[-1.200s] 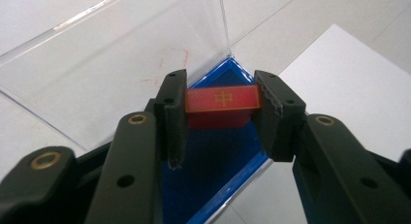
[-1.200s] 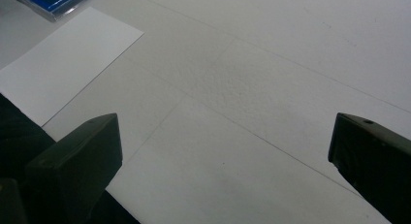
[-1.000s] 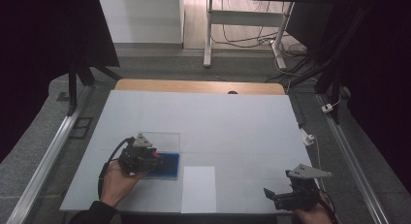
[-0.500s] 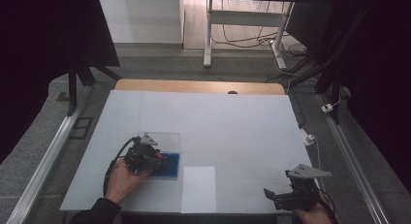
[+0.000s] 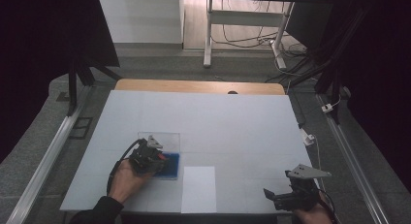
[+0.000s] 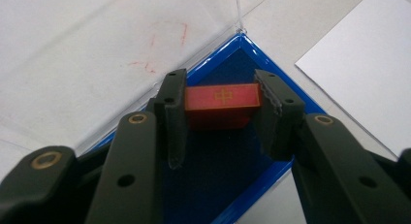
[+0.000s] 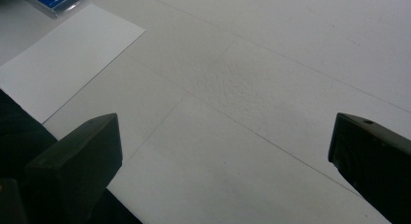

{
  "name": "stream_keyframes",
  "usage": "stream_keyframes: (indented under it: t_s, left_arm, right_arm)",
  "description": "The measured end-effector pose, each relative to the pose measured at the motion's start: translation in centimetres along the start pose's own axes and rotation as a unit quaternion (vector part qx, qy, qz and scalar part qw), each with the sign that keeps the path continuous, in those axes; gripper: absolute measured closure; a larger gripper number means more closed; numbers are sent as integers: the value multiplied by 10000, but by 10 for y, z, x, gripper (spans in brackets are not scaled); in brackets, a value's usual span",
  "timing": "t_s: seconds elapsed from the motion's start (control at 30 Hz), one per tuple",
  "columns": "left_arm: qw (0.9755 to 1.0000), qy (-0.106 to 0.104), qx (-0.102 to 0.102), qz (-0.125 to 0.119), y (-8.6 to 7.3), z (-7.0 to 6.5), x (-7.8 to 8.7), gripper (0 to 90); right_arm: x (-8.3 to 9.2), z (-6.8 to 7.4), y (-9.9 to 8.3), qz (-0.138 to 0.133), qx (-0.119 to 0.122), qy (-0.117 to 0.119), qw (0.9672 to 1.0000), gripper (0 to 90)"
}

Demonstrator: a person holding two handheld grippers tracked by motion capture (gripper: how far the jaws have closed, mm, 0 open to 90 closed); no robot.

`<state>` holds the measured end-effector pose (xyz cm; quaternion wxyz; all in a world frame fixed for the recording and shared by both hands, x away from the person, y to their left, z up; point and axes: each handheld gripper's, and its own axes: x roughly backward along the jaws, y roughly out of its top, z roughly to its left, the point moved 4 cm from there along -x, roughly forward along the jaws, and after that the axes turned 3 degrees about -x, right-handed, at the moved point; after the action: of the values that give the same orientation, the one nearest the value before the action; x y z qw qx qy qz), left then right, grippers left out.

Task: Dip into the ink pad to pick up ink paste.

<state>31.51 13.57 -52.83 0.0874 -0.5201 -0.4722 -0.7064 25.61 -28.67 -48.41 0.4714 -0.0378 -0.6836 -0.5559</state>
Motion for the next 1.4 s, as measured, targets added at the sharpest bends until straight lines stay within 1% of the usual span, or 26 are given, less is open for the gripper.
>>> stream_keyframes:
  t_s: [0.13, 0.2, 0.27, 0.3, 0.33, 0.37, 0.4, 0.47, 0.5, 0.57, 0.63, 0.67, 0.7, 0.77, 0.83, 0.9, 1.0, 1.07, 1.13, 1.2, 1.27, 1.4]
  left_arm:
    - [9997, 217, -116, -32, -1, -5, 0, 589]
    - [9995, 269, -112, -73, -2, -7, 0, 590]
    - [9997, 191, -74, -134, -4, -5, -1, 590]
    - [9998, 62, 20, -175, -5, -2, 0, 590]
    - [9996, -77, 164, -213, -6, 2, -1, 590]
    - [9993, -166, 233, -244, -7, 4, 0, 589]
    - [9992, -188, 233, -250, -7, 5, 0, 590]
    - [9994, -145, 216, -219, -7, 4, 0, 589]
    - [9996, -82, 198, -209, -6, 2, 0, 589]
    - [9998, 78, 92, -184, -6, -2, 0, 589]
    - [9997, 185, 78, -164, -5, -5, 0, 589]
    - [9997, 187, 82, -158, -5, -4, 0, 589]
    - [9997, 143, 122, -161, -5, -3, 0, 589]
    - [9995, 57, 247, -185, -5, -1, 0, 587]
    - [9991, 29, 341, -232, -6, 0, 0, 586]
    - [9992, 29, 334, -234, -5, 0, 1, 584]
    - [9989, -14, 391, -257, -5, 1, 2, 584]
    - [9985, -79, 475, -258, -5, 2, 3, 582]
    - [9977, -147, 543, -376, -5, 4, 7, 582]
    - [9970, -173, 542, -517, -5, 5, 14, 582]
    - [9969, -149, 534, -563, -5, 6, 19, 582]
    - [9981, 33, 426, -440, -12, 7, 29, 582]
  right_arm:
    - [0, 0, 0, 2, 14, 3, 10000, 0]
    - [0, 0, 0, 6, 17, 0, 10000, 0]
    - [-1, 0, 0, 12, 12, 4, 10000, 0]
    - [0, 0, 0, 15, 14, -5, 10000, 0]
    - [0, 0, 0, 5, 13, -12, 10000, 0]
    - [0, 0, 0, -1, 11, -15, 10000, 0]
    - [0, 0, 0, -6, 7, -18, 10000, 0]
    - [0, 0, 0, 2, 0, -11, 10000, 0]
    - [0, 0, 0, 2, 0, -11, 10000, 0]
    - [0, 0, 0, 1, 4, -7, 10000, 0]
    - [0, 0, 0, 6, 1, -12, 10000, 0]
    - [0, 0, 0, 6, 1, -12, 10000, 0]
    - [0, 0, 0, 5, 3, -8, 10000, 0]
    - [0, 0, 0, 1, 6, -22, 10000, 0]
    - [0, 0, 0, 2, 2, -17, 10000, 0]
    - [0, 0, 0, 2, -9, -6, 10000, 0]
    - [0, 0, 0, -4, -9, -11, 10000, 0]
    - [0, -1, 0, -11, -12, 8, 10000, 0]
    - [1, -1, 0, -15, -16, 8, 10000, 0]
    - [1, 0, 0, -15, -12, 13, 10000, 0]
    - [1, 0, 0, -9, -2, 12, 10000, 0]
    - [0, 0, 0, -9, 9, 19, 10000, 0]
